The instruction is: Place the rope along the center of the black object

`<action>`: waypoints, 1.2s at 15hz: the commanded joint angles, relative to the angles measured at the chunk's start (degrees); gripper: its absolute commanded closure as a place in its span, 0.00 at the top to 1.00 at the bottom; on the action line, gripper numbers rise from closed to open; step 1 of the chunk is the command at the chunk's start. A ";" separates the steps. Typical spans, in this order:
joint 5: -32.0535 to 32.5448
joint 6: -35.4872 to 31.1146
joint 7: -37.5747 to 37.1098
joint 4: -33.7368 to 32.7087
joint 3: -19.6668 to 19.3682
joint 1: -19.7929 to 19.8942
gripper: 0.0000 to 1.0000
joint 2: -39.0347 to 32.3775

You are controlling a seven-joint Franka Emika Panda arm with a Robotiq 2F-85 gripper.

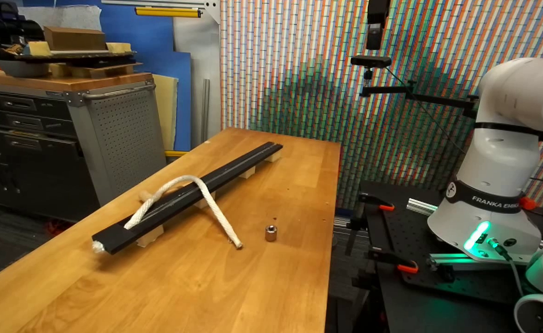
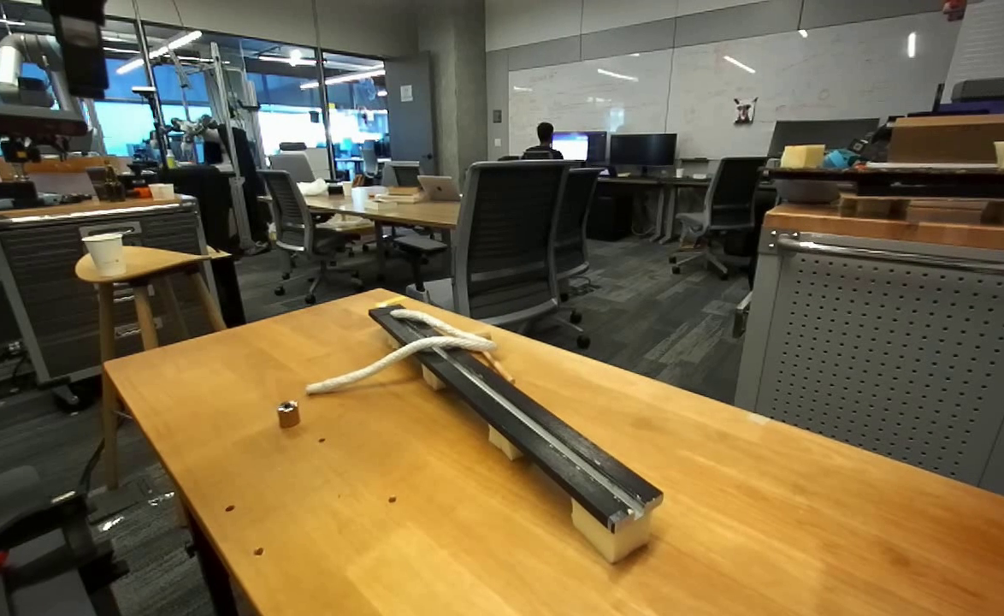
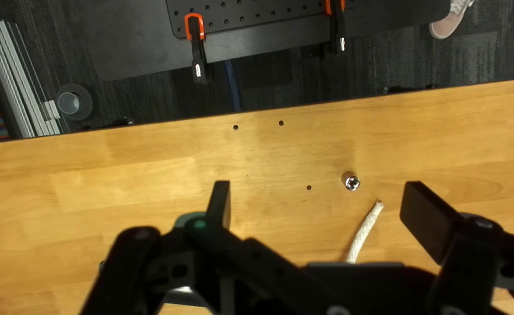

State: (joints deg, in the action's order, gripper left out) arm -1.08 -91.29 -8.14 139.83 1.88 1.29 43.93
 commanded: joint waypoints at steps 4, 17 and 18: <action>-0.08 0.13 0.12 -0.14 0.13 0.20 1.00 -0.05; 0.01 -20.98 -24.37 -0.24 13.13 0.53 1.00 -16.59; 0.79 -23.16 -26.65 -0.53 14.23 0.58 1.00 -18.93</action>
State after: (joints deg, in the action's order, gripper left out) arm -2.18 -109.63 -28.30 141.41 13.13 1.29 31.50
